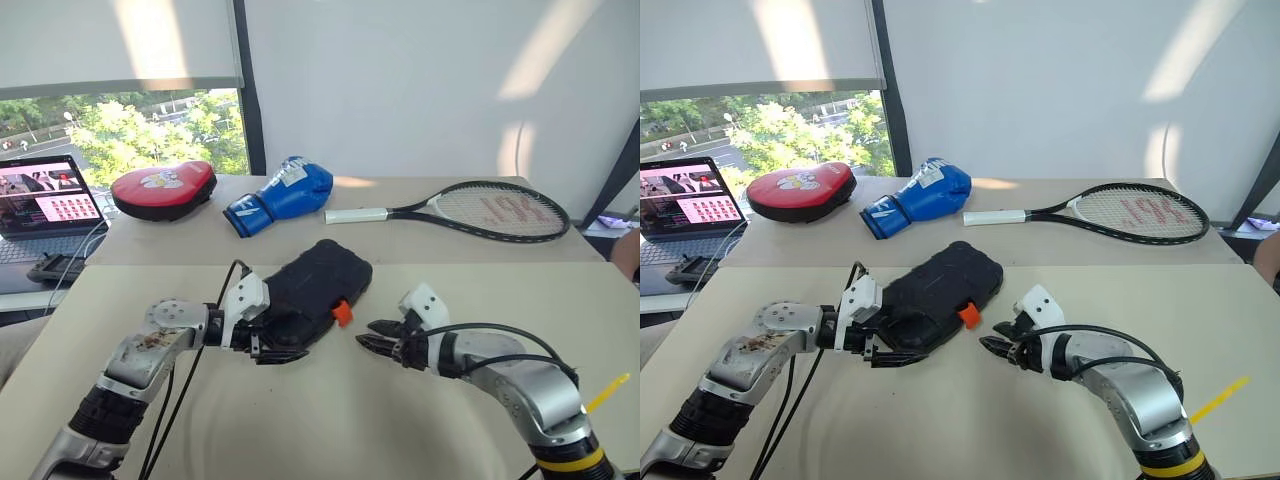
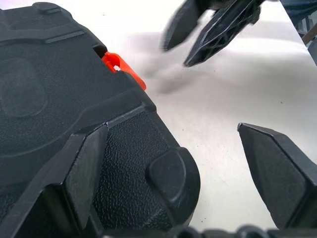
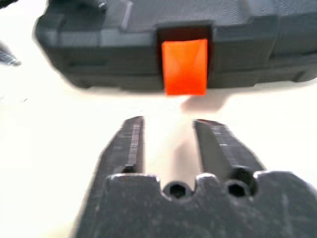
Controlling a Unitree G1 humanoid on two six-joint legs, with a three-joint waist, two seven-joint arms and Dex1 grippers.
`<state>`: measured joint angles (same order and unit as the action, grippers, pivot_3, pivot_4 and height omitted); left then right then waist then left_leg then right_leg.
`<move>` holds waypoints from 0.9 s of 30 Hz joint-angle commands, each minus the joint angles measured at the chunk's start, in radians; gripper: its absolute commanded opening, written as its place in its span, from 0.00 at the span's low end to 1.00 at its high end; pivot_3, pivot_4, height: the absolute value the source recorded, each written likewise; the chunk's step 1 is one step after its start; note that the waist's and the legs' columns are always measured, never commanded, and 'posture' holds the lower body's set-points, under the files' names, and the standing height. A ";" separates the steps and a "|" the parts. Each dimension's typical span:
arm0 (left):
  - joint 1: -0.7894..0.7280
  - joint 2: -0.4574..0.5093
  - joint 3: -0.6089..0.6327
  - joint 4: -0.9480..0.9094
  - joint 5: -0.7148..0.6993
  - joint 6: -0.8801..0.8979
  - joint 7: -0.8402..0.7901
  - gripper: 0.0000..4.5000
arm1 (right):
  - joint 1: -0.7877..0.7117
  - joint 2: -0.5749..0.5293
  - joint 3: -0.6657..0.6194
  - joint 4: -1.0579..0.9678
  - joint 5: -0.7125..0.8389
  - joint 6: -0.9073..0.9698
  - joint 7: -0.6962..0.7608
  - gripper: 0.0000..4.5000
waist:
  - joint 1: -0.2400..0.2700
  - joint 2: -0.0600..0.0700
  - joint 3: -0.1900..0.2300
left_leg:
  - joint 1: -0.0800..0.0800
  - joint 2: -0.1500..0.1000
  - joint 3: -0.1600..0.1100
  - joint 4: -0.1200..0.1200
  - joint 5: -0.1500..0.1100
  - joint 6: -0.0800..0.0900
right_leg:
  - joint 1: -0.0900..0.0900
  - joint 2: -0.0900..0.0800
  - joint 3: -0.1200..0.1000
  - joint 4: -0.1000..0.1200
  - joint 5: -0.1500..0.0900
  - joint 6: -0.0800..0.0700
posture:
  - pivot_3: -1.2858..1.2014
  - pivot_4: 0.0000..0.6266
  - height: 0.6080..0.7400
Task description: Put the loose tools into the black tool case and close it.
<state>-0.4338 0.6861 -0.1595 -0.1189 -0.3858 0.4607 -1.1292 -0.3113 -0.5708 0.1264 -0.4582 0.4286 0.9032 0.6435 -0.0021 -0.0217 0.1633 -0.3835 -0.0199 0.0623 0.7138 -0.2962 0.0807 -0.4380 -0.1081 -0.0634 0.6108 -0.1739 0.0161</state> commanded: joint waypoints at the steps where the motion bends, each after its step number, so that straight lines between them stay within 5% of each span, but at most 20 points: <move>1: 0.015 0.011 -0.013 0.030 0.028 0.011 0.002 1.00 | -0.106 0.003 0.074 0.100 -0.066 -0.028 0.002 0.08 | -0.002 0.000 0.000 | 0.000 0.000 0.000 0.000 0.000 0.000 | 0.000 0.000 0.000 0.000 0.000 0.000 | 0.52 0.24 1.00; 2: 0.015 0.011 -0.012 0.031 0.029 0.010 0.003 1.00 | -0.143 0.010 0.099 0.145 -0.086 -0.040 0.008 0.01 | -0.001 0.000 0.000 | 0.000 0.000 0.000 0.000 0.001 -0.001 | 0.000 0.000 0.000 0.000 0.000 0.000 | 0.52 0.24 1.00; 9: 0.021 0.007 -0.012 0.025 0.031 0.011 0.008 1.00 | -0.392 0.130 0.207 0.482 -0.193 -0.162 0.055 0.01 | -0.005 0.000 0.000 | -0.001 0.000 0.000 0.000 0.004 -0.005 | -0.001 0.001 -0.001 0.000 0.001 -0.002 | 0.52 0.24 1.00; 16: 0.040 0.002 -0.010 0.009 0.026 0.019 0.018 1.00 | -0.450 0.187 0.236 0.584 -0.241 -0.239 0.121 0.01 | -0.017 0.000 0.000 | -0.002 0.000 0.000 -0.001 0.006 -0.008 | -0.002 0.001 -0.001 0.001 0.001 -0.003 | 0.52 0.24 1.00; 23: 0.097 -0.014 0.060 -0.032 -0.015 0.008 0.050 1.00 | -0.179 0.124 0.023 0.170 -0.128 -0.167 0.074 0.01 | -0.011 0.000 0.000 | -0.004 0.001 -0.001 -0.003 0.006 -0.009 | -0.004 0.000 -0.001 0.000 0.001 -0.002 | 0.52 0.24 1.00; 27: 0.112 -0.014 0.056 -0.026 -0.005 0.012 0.062 1.00 | -0.124 0.127 -0.022 0.110 -0.108 -0.111 0.023 0.01 | -0.013 0.000 0.000 | -0.002 0.000 0.000 -0.002 0.005 -0.009 | -0.003 -0.001 -0.001 -0.001 0.001 -0.002 | 0.52 0.24 1.00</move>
<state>-0.3490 0.6623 -0.0912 -0.1659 -0.4105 0.4534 -1.0760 -0.4455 -0.4582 0.1405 -0.3036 0.2944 0.7640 0.6995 -0.0151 -0.0213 0.1632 -0.3849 -0.0194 0.0618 0.7113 -0.2921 0.0723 -0.4396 -0.1087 -0.0641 0.6103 -0.1730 0.0143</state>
